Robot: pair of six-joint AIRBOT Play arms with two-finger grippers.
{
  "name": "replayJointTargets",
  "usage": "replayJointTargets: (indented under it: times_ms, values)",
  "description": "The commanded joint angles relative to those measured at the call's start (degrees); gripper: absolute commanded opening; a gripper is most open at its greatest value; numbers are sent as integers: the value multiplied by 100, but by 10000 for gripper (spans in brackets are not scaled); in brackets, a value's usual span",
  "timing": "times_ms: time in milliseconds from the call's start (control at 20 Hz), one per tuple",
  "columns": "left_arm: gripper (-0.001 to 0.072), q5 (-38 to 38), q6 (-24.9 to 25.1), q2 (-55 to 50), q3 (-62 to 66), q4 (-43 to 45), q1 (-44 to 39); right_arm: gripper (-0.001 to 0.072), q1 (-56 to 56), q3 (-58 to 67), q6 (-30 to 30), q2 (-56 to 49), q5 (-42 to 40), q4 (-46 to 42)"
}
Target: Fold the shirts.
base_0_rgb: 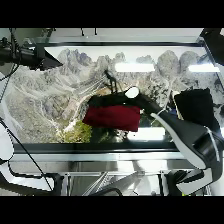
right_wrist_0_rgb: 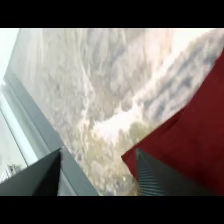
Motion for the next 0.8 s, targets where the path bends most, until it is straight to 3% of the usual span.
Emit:
replayJointTargets:
  times_ms: [0, 100, 150, 200, 250, 400, 750]
  values:
    - [12, -22, -4, 20, -13, 2, 7, 326, -737, 2, 87, 555, 809, -483]
    - [12, -20, -2, 33, -223, -7, -11, 328, -1462, 2, 918, 918, 1534, -1429]
    - [12, -11, -2, 31, -361, 2, -46, 389, -1814, -4, 1338, 1049, 1897, -2006]
    - [12, 13, -2, 33, -531, -4, -48, 561, -2085, -22, 1709, 1132, 2214, -2509]
    - [12, 31, 0, 31, -673, -2, -48, 647, -2304, -55, 2074, 1174, 2562, -3025]
    - [12, 72, -2, 31, -979, -4, -48, 647, -2605, -490, 2531, 1182, 3174, -3998]
    - [12, 17, -4, 33, -1036, -11, -48, 647, -2618, -2017, 2461, 997, 1875, -3379]
